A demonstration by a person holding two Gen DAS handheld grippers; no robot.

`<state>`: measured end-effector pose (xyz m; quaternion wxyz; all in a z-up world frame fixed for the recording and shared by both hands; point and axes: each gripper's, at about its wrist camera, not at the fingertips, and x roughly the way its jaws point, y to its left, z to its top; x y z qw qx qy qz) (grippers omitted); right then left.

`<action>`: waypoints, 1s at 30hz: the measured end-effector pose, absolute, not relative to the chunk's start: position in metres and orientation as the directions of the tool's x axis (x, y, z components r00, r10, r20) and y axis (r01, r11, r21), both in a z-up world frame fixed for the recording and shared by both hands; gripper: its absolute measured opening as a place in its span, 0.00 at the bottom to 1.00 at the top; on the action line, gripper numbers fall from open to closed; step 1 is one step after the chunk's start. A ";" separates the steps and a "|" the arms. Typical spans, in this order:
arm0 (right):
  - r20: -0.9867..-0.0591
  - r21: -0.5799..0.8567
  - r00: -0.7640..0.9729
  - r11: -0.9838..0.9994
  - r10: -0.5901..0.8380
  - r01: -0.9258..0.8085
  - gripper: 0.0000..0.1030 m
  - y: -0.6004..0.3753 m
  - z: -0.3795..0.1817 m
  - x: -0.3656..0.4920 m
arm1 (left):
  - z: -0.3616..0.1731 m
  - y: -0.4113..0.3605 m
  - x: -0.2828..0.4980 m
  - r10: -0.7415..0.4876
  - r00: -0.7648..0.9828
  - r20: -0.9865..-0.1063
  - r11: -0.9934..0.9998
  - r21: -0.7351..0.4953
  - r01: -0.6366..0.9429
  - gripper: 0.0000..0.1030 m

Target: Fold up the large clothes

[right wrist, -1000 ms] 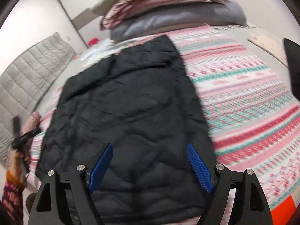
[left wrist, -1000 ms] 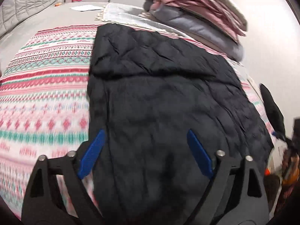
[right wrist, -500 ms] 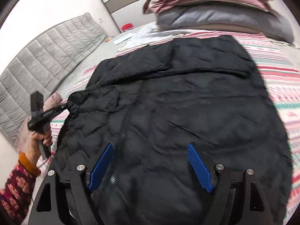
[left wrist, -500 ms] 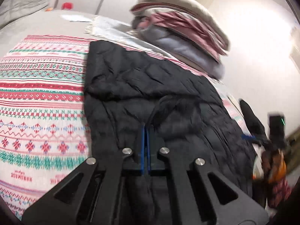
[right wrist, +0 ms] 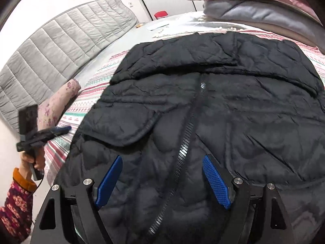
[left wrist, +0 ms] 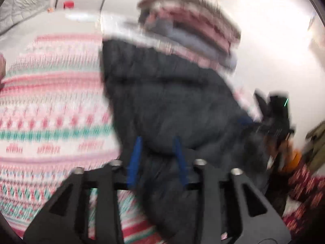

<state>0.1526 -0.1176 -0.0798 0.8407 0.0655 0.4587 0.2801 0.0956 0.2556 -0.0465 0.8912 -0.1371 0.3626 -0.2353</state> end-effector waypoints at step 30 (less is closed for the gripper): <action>-0.744 0.284 0.605 0.954 0.285 -0.100 0.80 -0.289 -0.064 0.088 | -0.087 0.195 0.051 -0.280 0.508 -0.815 0.960 -0.232 0.156 0.80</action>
